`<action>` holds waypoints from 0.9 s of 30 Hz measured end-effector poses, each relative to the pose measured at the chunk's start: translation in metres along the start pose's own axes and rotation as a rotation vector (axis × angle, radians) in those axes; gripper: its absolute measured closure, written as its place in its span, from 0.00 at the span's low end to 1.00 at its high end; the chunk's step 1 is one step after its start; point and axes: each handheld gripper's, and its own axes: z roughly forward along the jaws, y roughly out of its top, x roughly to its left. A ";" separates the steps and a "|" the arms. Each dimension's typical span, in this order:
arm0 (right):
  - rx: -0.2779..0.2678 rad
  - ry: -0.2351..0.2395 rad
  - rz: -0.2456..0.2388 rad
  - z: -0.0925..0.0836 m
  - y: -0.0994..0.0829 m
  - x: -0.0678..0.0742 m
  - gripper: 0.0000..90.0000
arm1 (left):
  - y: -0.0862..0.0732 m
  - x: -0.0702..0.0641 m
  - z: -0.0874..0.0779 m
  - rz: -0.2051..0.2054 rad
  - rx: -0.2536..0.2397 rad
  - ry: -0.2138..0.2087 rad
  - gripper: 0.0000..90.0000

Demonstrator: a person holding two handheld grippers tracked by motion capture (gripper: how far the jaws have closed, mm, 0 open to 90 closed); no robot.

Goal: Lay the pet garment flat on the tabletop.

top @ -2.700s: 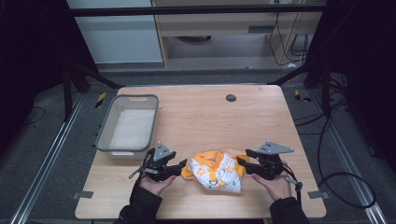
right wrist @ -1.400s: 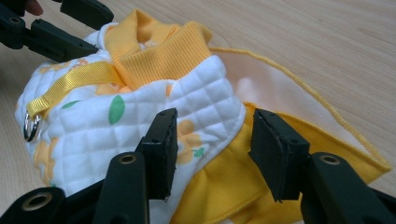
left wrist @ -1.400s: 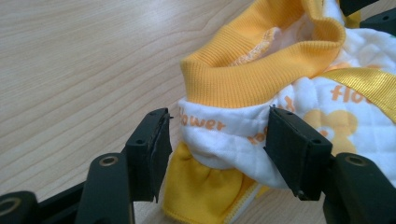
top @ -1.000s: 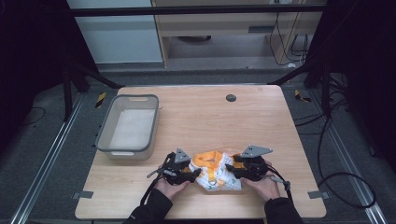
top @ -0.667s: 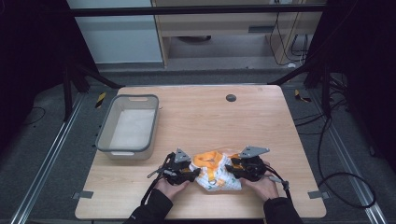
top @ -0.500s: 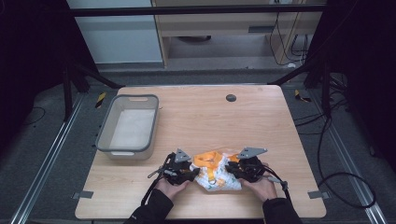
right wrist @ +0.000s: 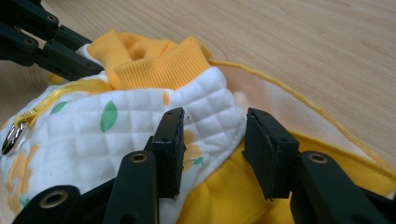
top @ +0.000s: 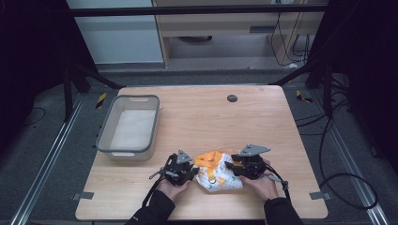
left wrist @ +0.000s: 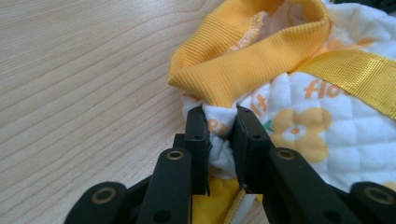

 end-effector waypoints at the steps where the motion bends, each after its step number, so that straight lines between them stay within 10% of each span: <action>1: 0.005 0.000 -0.002 0.001 0.000 0.000 0.64 | 0.000 0.000 0.000 0.001 0.001 0.000 0.88; 12: 0.025 -0.011 0.001 0.001 -0.002 -0.006 0.61 | 0.000 -0.002 0.000 0.010 0.002 0.005 0.92; 17: 0.053 -0.005 -0.010 0.000 -0.002 -0.002 0.88 | 0.000 -0.004 -0.004 0.014 -0.028 0.008 0.93; 27: 0.033 -0.002 -0.004 -0.013 0.001 0.001 0.93 | 0.006 -0.004 -0.019 -0.001 -0.073 -0.010 0.93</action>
